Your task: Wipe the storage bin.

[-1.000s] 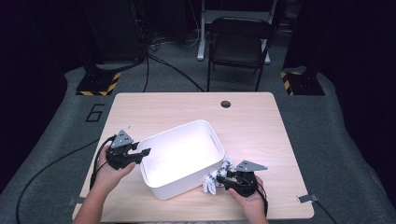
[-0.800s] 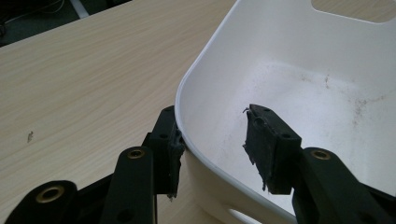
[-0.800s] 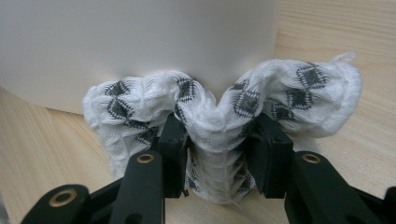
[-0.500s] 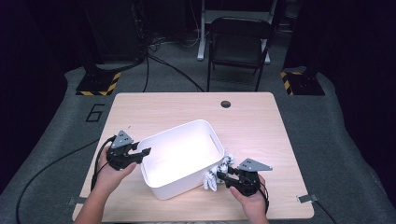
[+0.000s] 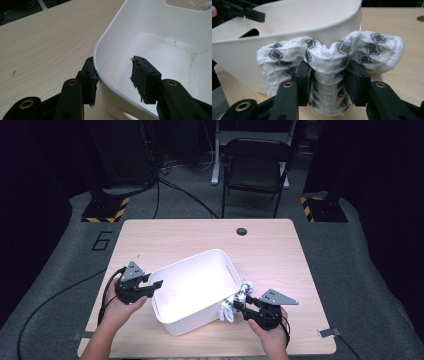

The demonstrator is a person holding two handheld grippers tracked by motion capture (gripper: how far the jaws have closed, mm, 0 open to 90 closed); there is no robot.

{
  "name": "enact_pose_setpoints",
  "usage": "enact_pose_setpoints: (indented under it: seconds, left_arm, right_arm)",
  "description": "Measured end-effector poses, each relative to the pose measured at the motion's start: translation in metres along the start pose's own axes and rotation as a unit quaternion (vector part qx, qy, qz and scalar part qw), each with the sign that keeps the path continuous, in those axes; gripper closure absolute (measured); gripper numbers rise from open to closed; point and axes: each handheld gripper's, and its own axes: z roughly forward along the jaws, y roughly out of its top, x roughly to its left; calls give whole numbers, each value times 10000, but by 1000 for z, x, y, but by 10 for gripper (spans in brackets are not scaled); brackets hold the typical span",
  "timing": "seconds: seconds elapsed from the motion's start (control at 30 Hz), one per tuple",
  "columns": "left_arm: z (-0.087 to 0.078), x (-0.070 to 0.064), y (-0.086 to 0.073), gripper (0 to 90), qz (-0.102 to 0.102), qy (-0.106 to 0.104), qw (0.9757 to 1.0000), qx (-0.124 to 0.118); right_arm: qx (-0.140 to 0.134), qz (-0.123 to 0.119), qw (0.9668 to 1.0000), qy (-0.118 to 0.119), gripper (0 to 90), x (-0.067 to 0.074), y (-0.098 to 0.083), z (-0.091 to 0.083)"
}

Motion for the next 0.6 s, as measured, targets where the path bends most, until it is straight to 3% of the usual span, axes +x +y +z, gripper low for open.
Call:
enact_pose_setpoints:
  seconds: [0.17, 0.4, 0.53, 0.6]
  left_arm:
    - [0, 0, 0, 550, -10, 0, 10000, 8]
    - [1, 0, 1, 543, -47, 16, 10000, -3]
    - [1, -1, 1, 541, -65, 37, 10000, 23]
    - [2, -2, 1, 538, -73, 88, 9999, -4]
  right_arm:
    - [334, 245, 9991, 21, 587, -9, -12, 12]
    - [957, 219, 9951, -74, 589, -16, -27, 28]
    - [978, 155, 9949, -178, 599, -13, -26, 28]
    - [775, 52, 9967, -233, 604, -9, -22, 24]
